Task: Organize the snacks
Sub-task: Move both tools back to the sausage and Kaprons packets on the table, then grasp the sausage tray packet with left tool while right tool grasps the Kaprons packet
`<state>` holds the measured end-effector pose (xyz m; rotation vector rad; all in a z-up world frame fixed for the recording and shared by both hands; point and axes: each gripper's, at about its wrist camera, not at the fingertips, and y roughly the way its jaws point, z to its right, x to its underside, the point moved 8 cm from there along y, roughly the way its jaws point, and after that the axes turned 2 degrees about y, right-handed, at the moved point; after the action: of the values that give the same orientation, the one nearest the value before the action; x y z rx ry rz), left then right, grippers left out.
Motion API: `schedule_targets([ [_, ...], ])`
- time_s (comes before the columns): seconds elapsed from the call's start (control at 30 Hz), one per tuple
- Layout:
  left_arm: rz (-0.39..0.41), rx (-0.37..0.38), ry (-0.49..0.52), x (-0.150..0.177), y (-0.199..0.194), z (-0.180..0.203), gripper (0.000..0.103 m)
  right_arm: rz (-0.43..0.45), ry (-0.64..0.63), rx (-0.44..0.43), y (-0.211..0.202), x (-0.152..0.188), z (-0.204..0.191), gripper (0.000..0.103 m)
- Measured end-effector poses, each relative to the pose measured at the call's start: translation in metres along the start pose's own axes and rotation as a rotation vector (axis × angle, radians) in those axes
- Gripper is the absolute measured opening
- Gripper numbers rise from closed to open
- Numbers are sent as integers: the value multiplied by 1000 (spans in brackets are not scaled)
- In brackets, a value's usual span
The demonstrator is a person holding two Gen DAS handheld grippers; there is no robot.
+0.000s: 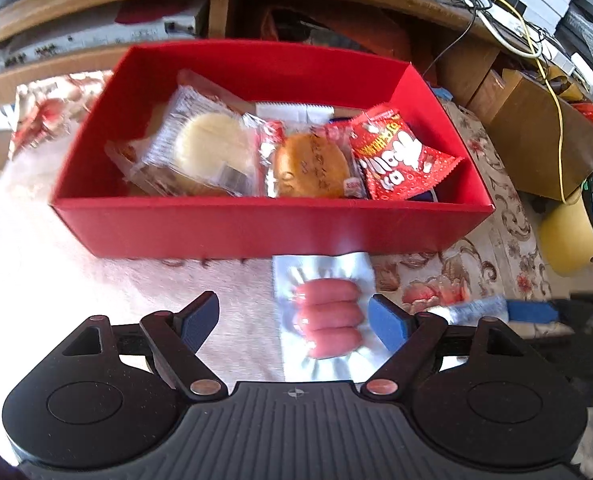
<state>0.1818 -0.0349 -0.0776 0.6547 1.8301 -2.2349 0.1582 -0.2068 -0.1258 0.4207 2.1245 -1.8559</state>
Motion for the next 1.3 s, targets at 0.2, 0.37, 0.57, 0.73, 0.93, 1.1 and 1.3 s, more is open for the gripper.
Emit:
schedule_targets([
  [0.2,-35,-35,10,-1,28,18,89,-9,27,-22,-1,9,13,68],
  [0.37,-33,-89,57,4,40,27,94,3,20,-49,-4,4,9,68],
  [0.57,-5,-114,132,13,31,24,76,4,13,-43,-3,5,8,68],
  [0.73,-30,-91,143,24,23,18,75,13,0,-44,-7,5,1,68],
  [0.93,-56,-69,145,38,10,16,75,13,-46,-46,-7,9,-14,68],
  [1.1,-70,-68,157,51,0,14,75,14,-67,-44,-7,13,-18,68],
  [1.3,-77,-74,162,63,-8,10,75,4,-96,-45,-6,21,-24,68],
])
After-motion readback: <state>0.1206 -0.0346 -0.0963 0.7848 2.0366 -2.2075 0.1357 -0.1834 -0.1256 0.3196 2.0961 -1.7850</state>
